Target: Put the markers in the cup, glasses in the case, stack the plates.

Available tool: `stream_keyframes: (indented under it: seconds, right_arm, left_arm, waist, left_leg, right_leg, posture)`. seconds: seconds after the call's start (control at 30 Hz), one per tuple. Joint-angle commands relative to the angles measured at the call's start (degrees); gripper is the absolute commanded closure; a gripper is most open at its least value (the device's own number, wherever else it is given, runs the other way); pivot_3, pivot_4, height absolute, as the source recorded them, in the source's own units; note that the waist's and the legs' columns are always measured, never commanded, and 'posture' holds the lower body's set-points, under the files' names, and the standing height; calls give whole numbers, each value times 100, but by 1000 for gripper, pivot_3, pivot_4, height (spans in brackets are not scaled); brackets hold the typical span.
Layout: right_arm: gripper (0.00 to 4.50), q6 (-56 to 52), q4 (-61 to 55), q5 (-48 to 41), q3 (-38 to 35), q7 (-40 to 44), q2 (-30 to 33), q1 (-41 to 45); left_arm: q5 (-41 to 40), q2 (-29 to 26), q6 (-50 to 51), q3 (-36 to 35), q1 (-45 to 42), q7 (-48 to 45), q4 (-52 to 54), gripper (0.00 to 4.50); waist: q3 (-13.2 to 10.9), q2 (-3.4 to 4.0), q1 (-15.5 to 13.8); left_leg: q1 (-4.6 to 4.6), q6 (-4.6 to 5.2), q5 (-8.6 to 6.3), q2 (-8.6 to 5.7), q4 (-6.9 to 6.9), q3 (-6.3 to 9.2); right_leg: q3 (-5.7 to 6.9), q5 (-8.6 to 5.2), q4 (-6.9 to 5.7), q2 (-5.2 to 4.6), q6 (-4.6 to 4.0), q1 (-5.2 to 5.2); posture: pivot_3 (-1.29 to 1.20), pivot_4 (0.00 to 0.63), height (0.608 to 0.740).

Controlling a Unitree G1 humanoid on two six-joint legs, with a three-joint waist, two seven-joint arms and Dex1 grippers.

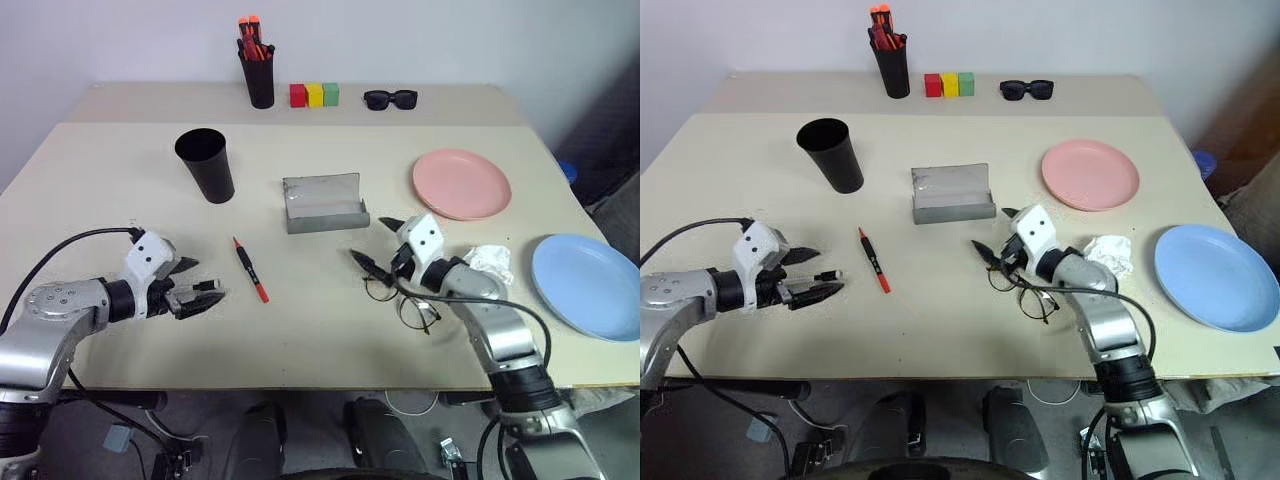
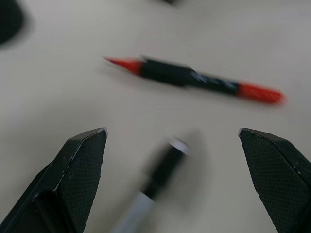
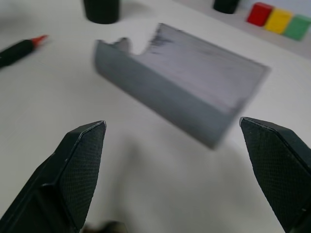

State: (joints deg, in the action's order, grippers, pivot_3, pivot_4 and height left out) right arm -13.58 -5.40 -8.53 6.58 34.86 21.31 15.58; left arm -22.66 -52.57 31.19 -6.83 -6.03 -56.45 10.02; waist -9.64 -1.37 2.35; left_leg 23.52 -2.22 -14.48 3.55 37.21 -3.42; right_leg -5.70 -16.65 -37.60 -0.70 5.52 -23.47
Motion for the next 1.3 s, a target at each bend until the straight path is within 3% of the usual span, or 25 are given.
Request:
stream_keyframes:
  seconds: [0.03, 0.27, 0.33, 0.57, 0.6, 0.73, 0.93, 1.13, 1.3]
  right_arm:
    - [0, -24, -670, -97, 203, 215, 56, -236]
    - [0, -6, -822, -107, 395, 438, 70, -318]
    - [0, 99, -749, -39, 459, 472, 62, -315]
    - [0, 263, -644, 74, 551, 430, 9, -335]
    - [0, 286, -616, 75, 547, 425, -4, -320]
    - [0, 289, -622, 26, 561, 446, -74, -240]
    - [0, 227, -518, -250, 430, 408, -376, 155]
    - [0, 624, 27, 13, 280, -540, -1211, 745]
    - [0, 856, 333, 93, 484, -884, -1842, 1023]
  left_arm:
    - [424, -283, -424, 597, -517, -634, -513, 22]
    - [885, -244, -765, 1292, -1165, -1232, -1282, 22]
    - [934, -167, -751, 1358, -1266, -1272, -1369, 790]
    - [966, -142, -839, 1265, -1143, -1281, -1366, 4242]
    - [971, -166, -838, 1224, -1074, -1257, -1322, 4423]
    - [764, -235, -682, 726, -698, -1080, -1019, 4423]
    - [-463, 140, 184, -1077, -422, -326, -443, 4423]
    - [-618, 1375, 208, -2255, -1829, 2359, -443, 4423]
    - [55, 2037, -394, -1930, -2880, 3774, -668, 4423]
  waist:
    - [0, 0, 0]
    - [0, 0, 16]
    - [0, 0, 13]
    - [1, -1, 13]
    - [1, 1, 13]
    - [2, 1, 35]
    - [-2, -6, 26]
    - [1, -28, -34]
    - [2, -30, -16]
  left_leg:
    - [0, 0, 0, -1, 0, 0]
    - [0, 0, 0, 2, 1, -6]
    - [0, 0, 0, 2, 1, -6]
    - [0, 0, 0, 1, 3, -6]
    - [0, 0, 0, 1, 3, -6]
    - [-4, 0, 0, 3, 4, -7]
    - [-5, 0, 0, 8, 7, -4]
    - [1, 0, 0, 5, 39, 25]
    - [6, 0, 0, 0, 47, 26]
  right_leg:
    - [0, -1, 0, 1, -1, 0]
    - [-1, 0, 0, 7, 0, -3]
    - [-1, 0, -1, 7, 0, -4]
    - [-1, 1, -3, 6, 2, -2]
    - [-1, 1, -3, 6, 3, -1]
    - [-3, 1, -13, 6, 3, -2]
    - [-2, 0, -51, 12, 3, -21]
    - [19, 3, -52, 11, 8, 3]
    - [18, 7, -52, 5, 14, 5]
  posture:
    - [0, 150, 732]
    - [0, 150, 732]
    - [0, 150, 732]
    - [0, 150, 732]
    - [0, 150, 732]
    - [0, 150, 732]
    - [0, 150, 732]
    - [0, 150, 732]
    - [0, 150, 732]
